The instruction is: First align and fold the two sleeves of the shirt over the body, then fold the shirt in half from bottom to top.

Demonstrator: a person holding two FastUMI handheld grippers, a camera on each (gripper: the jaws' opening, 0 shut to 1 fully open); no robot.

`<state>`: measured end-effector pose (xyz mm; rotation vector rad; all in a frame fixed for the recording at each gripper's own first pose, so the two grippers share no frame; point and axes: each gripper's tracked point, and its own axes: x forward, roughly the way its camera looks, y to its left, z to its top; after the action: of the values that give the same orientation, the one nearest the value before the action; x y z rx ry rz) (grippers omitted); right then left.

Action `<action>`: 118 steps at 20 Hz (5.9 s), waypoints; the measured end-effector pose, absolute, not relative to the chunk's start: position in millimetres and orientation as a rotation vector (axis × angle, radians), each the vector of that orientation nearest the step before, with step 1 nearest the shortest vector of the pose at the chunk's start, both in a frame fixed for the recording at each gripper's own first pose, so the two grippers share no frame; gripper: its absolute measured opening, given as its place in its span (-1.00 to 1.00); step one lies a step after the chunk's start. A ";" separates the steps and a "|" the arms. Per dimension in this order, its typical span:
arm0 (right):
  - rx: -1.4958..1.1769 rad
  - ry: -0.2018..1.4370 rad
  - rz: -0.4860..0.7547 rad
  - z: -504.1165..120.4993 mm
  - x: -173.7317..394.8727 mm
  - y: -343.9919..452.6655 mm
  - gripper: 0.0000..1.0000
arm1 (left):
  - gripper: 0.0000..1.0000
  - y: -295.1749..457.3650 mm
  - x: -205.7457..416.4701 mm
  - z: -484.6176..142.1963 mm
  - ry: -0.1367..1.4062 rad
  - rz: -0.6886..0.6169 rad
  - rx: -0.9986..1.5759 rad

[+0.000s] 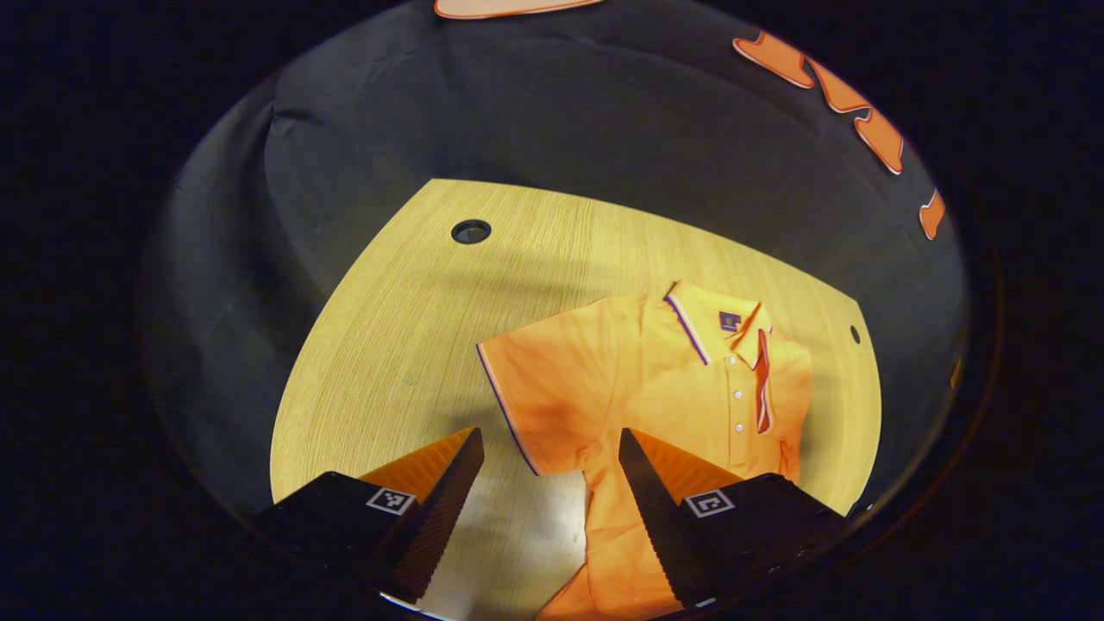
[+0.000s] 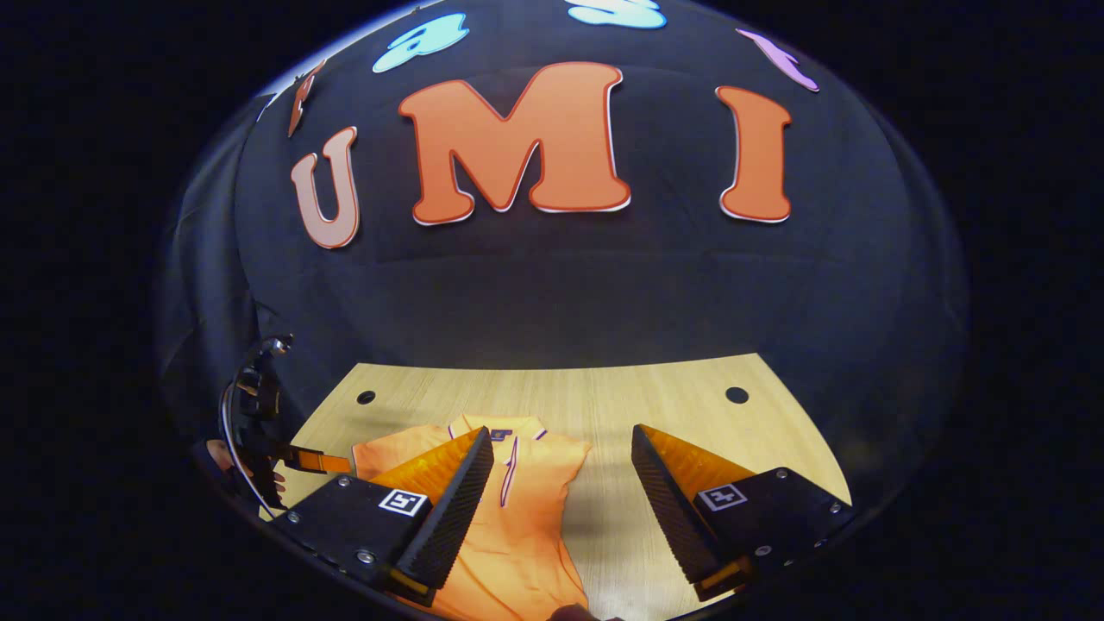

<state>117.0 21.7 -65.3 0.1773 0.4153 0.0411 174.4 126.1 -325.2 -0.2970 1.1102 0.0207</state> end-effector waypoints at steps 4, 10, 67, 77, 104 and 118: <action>0.159 0.373 -0.047 -48.0 75.6 -6.2 0.96 | 0.92 121.4 199.7 -347.2 1.199 0.020 -0.364; 0.168 0.336 -0.139 -36.2 19.0 -28.8 0.94 | 0.80 136.6 212.8 -380.8 1.291 0.099 -0.421; 0.175 0.409 -0.121 -83.0 -43.8 -20.3 0.95 | 0.92 -32.1 215.6 -226.7 0.842 -0.426 -0.171; 0.024 0.227 0.191 -46.8 -45.2 17.5 0.95 | 0.95 49.0 85.6 -73.4 0.421 -0.088 -0.174; 0.033 0.851 0.313 -307.4 -181.6 36.6 0.97 | 0.97 21.3 -120.3 -315.7 0.946 -0.176 -0.018; -0.033 1.010 0.271 -356.9 -189.3 46.8 0.98 | 0.97 47.3 -106.4 -367.3 1.159 -0.169 -0.036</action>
<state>-189.3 46.8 -356.9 -0.0334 1.0098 0.2706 -106.4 47.3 -367.3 -0.0361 1.1594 -0.1692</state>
